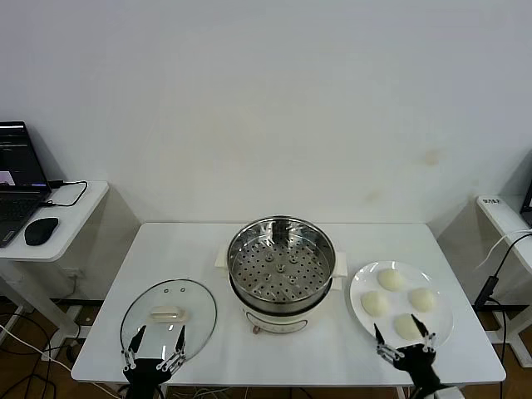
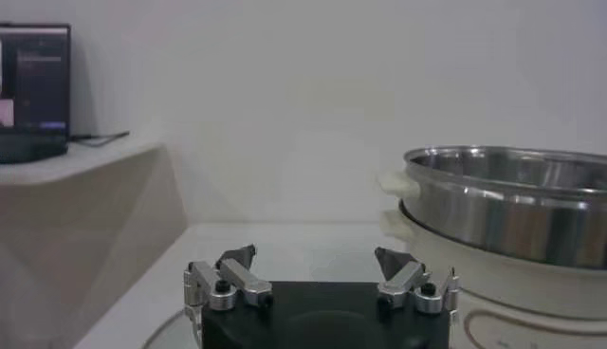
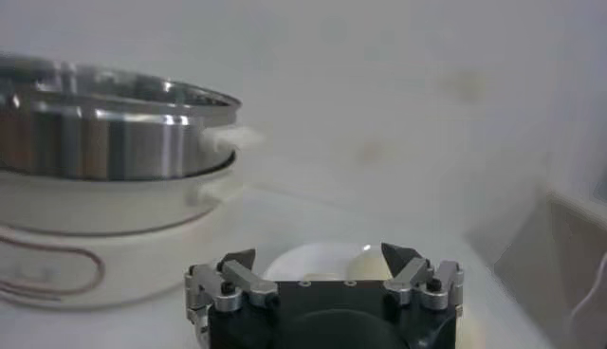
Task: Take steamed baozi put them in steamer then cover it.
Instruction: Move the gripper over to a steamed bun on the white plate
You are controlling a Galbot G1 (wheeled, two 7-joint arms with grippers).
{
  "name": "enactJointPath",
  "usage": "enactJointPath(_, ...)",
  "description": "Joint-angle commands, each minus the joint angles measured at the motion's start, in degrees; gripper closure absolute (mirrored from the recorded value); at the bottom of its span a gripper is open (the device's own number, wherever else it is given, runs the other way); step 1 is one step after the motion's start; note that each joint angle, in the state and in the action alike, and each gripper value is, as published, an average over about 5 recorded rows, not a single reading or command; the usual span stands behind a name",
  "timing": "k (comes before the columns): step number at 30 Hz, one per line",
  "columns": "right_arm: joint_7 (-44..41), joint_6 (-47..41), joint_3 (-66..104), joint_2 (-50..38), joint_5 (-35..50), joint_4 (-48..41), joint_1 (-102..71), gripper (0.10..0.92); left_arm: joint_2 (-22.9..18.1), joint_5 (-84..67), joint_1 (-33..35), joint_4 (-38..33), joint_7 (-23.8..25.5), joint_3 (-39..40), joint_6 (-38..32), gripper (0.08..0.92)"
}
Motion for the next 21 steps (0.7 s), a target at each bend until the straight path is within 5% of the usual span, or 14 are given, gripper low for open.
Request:
enactJointPath(1,-0.63,0.46,3.23,-5.05,-13.50,-1.24,4.05,0.203,0.74,1.94,-1.35,-0.16,0.99,-0.42,0.54,0.177)
enactJointPath(12,-18.11,-2.62,-0.94,-28.94,-19.66,-11.95,20.28,0.203,0.96,4.54,-3.11,-0.12,0.43,-0.32,1.92,0.177)
enactJointPath(21,-31.26,-2.76,-19.63,-42.16,-15.09,-23.01,37.11,0.203,0.78,5.54,-3.13,0.12,0.25,-0.56,2.27,0.177)
